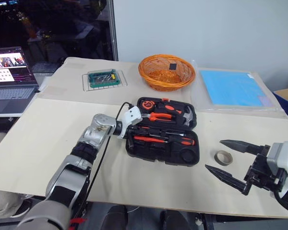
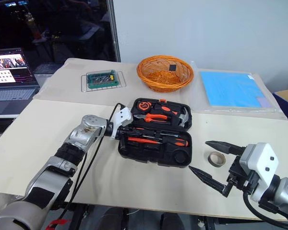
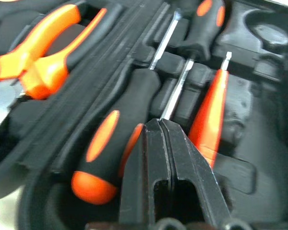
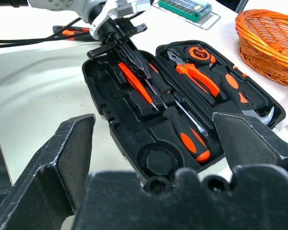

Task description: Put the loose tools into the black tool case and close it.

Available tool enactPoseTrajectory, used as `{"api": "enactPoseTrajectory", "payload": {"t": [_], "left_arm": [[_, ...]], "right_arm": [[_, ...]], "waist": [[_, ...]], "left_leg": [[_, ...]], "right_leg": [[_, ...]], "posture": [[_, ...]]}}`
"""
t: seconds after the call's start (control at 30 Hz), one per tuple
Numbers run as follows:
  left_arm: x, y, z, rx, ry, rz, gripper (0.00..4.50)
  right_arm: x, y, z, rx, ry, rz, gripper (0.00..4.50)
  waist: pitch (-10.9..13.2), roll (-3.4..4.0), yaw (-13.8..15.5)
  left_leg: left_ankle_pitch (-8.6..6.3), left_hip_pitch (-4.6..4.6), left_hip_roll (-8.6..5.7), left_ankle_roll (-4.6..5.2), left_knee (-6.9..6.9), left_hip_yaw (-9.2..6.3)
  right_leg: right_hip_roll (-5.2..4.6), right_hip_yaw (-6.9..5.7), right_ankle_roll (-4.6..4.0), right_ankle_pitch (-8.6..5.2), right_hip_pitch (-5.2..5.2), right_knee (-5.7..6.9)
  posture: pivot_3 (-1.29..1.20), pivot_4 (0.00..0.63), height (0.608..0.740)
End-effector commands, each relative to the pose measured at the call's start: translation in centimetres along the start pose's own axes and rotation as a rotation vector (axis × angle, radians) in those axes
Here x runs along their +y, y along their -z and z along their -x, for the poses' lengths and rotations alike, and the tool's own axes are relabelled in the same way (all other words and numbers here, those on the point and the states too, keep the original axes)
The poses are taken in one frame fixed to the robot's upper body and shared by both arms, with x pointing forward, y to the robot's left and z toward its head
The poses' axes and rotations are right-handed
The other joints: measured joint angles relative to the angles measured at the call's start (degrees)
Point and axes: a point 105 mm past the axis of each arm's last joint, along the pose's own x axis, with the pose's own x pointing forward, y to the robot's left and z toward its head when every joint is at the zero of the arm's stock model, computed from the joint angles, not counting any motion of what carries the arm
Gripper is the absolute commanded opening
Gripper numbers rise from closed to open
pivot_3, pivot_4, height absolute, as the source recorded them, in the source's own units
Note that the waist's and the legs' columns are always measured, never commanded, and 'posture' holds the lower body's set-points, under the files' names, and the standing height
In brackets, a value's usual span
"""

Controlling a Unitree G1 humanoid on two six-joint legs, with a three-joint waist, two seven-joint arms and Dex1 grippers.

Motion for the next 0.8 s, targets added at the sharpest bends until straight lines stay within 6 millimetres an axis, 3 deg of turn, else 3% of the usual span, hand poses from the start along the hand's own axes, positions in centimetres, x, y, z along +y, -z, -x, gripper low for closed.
{"api": "enactPoseTrajectory", "payload": {"t": [0.03, 0.23, 0.43, 0.8], "left_arm": [[-0.3, -5.0, 1.2, -0.200, 0.042, 0.004, 0.03], [-3.3, -3.6, 2.6, -0.169, 0.131, 0.133, 0.03], [-4.6, -0.5, 1.8, -0.110, 0.055, 0.216, 0.03], [-3.6, 0.6, 0.5, -0.118, -0.037, 0.331, 0.03]], "right_arm": [[0.0, -0.8, 0.2, -0.023, 0.014, 0.052, 4.50], [0.1, -0.9, 0.2, -0.025, 0.011, 0.048, 4.50], [0.0, -0.8, 0.1, -0.027, 0.000, 0.043, 4.50], [-0.1, -1.0, 0.1, -0.022, -0.004, 0.051, 4.50]], "waist": [[0.01, -0.01, -0.03], [-0.03, 0.06, -0.58], [-0.02, 0.05, -0.15], [-0.02, 0.05, -0.11]], "left_leg": [[0.00, -0.02, 0.00, 0.00, 0.00, 0.00], [-0.01, 0.02, 0.03, 0.00, -0.02, 0.00], [0.00, 0.06, 0.04, 0.01, -0.01, -0.01], [0.00, 0.06, 0.02, 0.01, -0.01, -0.01]], "right_leg": [[0.00, 0.00, 0.05, 0.03, -0.02, 0.00], [0.01, 0.01, 0.19, 0.11, -0.01, 0.02], [0.01, 0.00, -0.07, -0.04, 0.01, 0.05], [0.01, 0.01, -0.13, -0.08, 0.01, 0.03]], "posture": [[0.00, 0.150, 0.740], [0.00, 0.150, 0.740], [0.00, 0.150, 0.740], [0.00, 0.150, 0.740]]}}
